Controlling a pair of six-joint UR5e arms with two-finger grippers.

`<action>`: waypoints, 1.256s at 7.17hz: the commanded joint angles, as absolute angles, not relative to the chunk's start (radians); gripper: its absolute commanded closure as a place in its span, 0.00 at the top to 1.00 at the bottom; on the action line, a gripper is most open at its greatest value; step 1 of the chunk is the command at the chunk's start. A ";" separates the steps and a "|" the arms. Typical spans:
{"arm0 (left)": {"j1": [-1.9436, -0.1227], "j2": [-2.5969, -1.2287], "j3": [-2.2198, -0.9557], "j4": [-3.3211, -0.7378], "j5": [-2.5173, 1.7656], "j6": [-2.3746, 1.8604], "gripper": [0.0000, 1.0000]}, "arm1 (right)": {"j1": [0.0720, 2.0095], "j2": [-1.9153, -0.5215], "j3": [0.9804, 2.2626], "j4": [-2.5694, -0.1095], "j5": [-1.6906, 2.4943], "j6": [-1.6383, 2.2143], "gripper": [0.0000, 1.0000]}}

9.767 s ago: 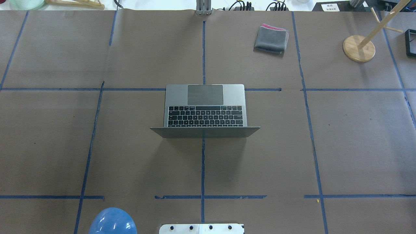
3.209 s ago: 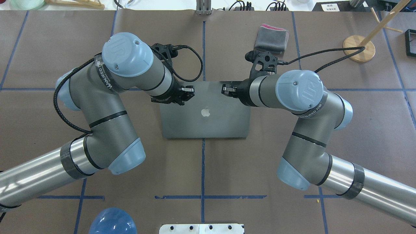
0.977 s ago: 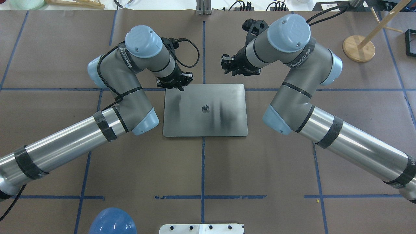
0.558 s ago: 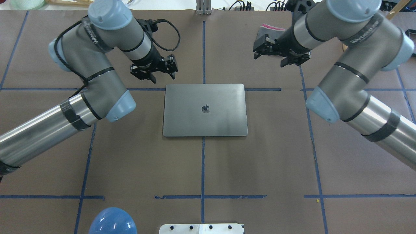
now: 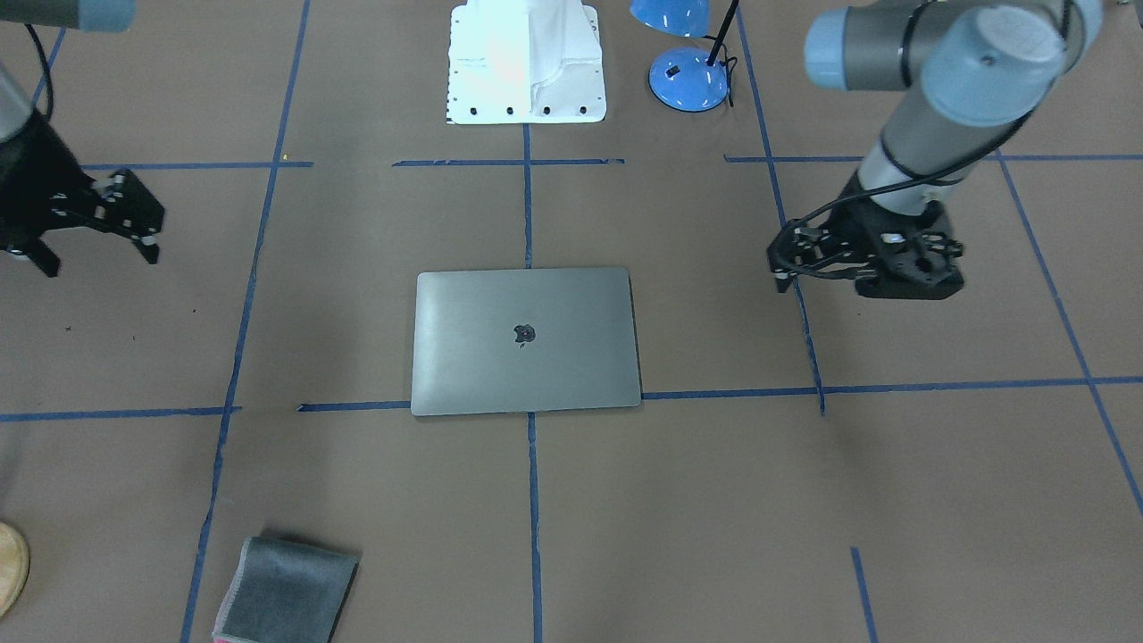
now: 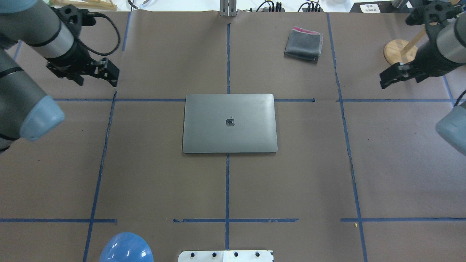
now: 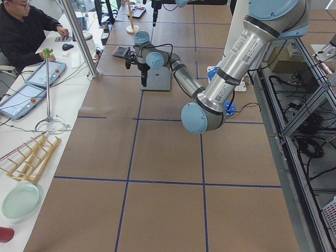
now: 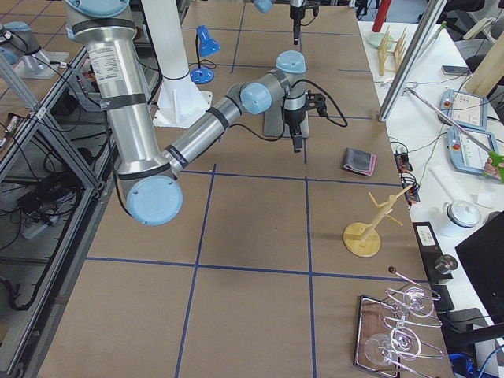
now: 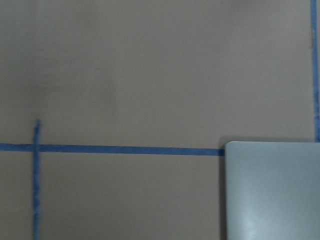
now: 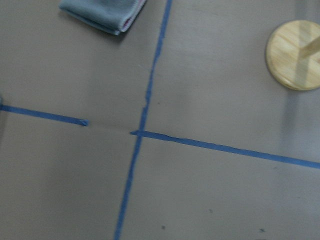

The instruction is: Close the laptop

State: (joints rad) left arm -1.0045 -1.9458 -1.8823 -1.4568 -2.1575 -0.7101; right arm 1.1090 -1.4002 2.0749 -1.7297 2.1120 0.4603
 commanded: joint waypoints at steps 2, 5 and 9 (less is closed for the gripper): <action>-1.323 -1.612 -1.869 -1.454 -2.271 -0.206 1.00 | 1.407 -1.618 2.011 -1.738 2.251 0.004 1.00; -1.563 -1.569 -1.679 -1.445 -2.335 0.095 1.00 | 1.554 -1.663 1.850 -1.738 2.366 -0.218 1.00; -1.563 -1.534 -1.655 -1.456 -2.335 0.084 1.00 | 1.625 -1.677 1.748 -1.735 2.358 -0.230 1.00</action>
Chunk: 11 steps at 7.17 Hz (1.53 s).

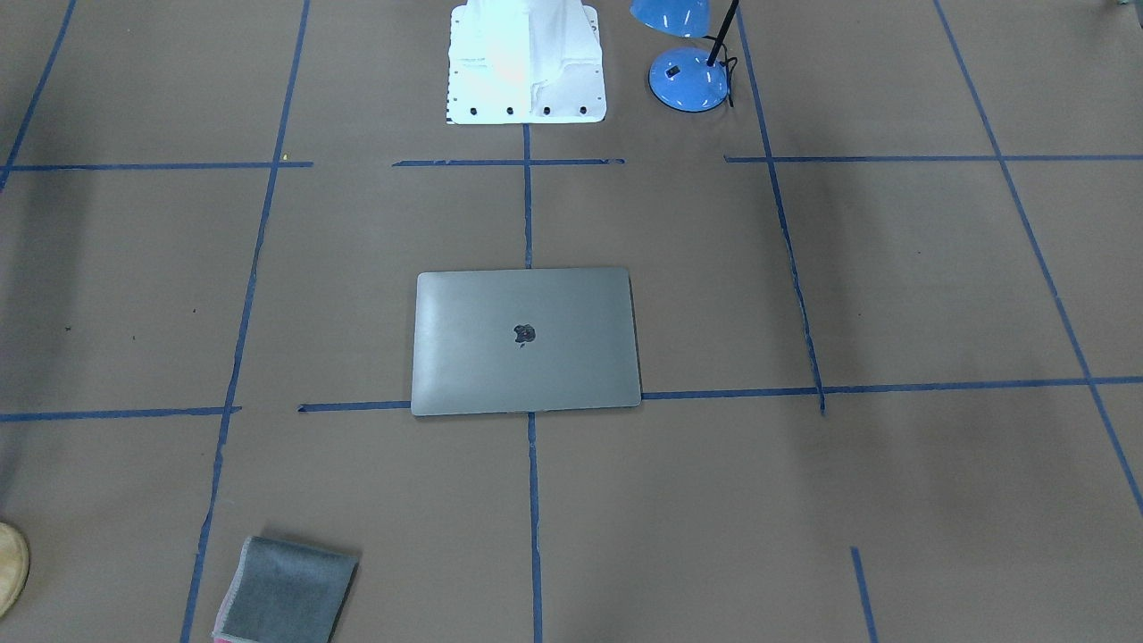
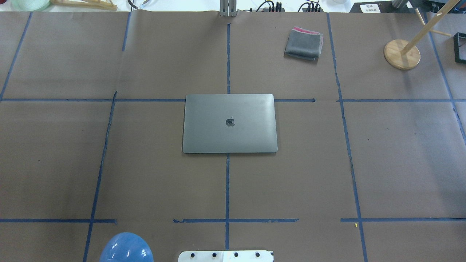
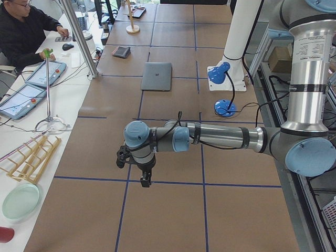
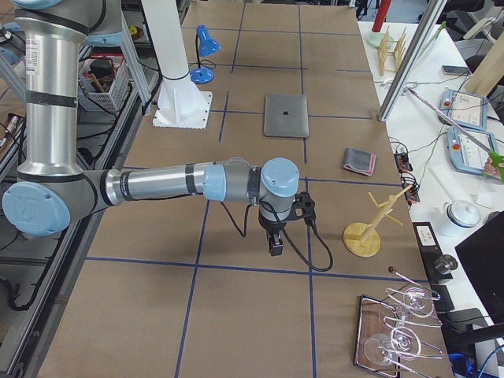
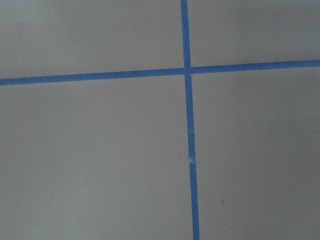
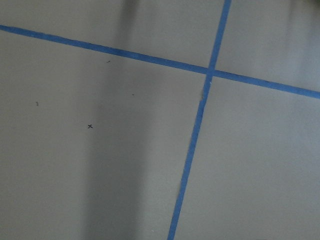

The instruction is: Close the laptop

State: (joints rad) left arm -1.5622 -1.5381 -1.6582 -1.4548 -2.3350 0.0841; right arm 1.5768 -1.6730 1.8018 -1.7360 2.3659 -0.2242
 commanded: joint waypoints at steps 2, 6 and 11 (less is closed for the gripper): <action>-1.562 -1.539 -1.663 -1.457 -2.336 0.060 1.00 | 1.686 -1.678 1.666 -1.729 2.361 -0.230 1.00; -1.562 -1.540 -1.667 -1.457 -2.336 0.048 1.00 | 1.687 -1.677 1.666 -1.729 2.364 -0.218 1.00; -1.563 -1.540 -1.660 -1.459 -2.335 0.051 1.00 | 1.687 -1.677 1.667 -1.729 2.365 -0.218 1.00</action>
